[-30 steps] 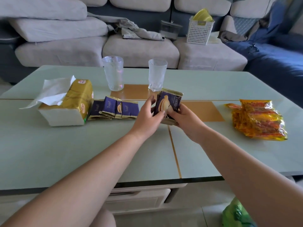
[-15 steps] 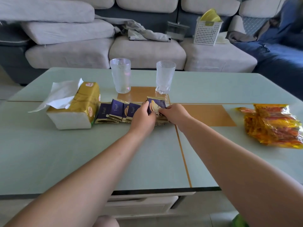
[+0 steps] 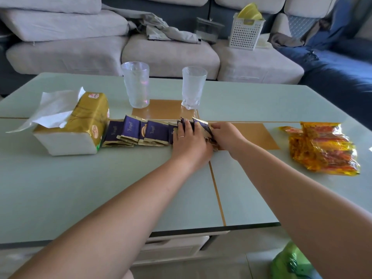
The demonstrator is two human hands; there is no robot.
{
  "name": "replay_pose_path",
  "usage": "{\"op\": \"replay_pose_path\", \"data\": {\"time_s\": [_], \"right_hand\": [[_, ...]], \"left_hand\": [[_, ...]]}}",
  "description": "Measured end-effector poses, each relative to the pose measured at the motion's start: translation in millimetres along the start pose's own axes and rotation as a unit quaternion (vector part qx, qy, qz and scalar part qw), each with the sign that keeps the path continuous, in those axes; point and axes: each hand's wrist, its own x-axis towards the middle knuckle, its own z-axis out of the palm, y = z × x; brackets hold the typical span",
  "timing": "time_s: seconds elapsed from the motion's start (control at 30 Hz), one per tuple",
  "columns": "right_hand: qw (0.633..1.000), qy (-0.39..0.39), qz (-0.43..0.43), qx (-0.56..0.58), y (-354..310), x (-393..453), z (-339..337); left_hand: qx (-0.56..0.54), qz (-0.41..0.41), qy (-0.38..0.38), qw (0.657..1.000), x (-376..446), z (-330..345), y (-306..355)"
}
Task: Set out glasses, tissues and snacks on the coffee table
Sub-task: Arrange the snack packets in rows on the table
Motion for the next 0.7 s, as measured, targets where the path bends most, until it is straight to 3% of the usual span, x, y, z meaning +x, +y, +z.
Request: {"op": "replay_pose_path", "data": {"time_s": [0.23,0.37,0.53,0.7], "right_hand": [[0.998,0.028,-0.033,0.054,18.8,-12.3,-12.3],[0.991,0.091,-0.031,0.093,23.5,-26.3,-25.1],[0.965,0.182,-0.084,0.167,40.4,-50.4,-57.8],[0.944,0.240,-0.122,0.192,64.2,-81.5,-112.1]], "left_hand": [[0.024,0.013,-0.033,0.999,3.3,10.0,8.2],[0.033,0.052,0.040,0.997,-0.2,8.9,14.1],[-0.108,0.176,0.132,0.970,-8.0,2.2,48.5],[-0.220,0.199,0.062,0.953,-12.2,10.5,103.9]]}}
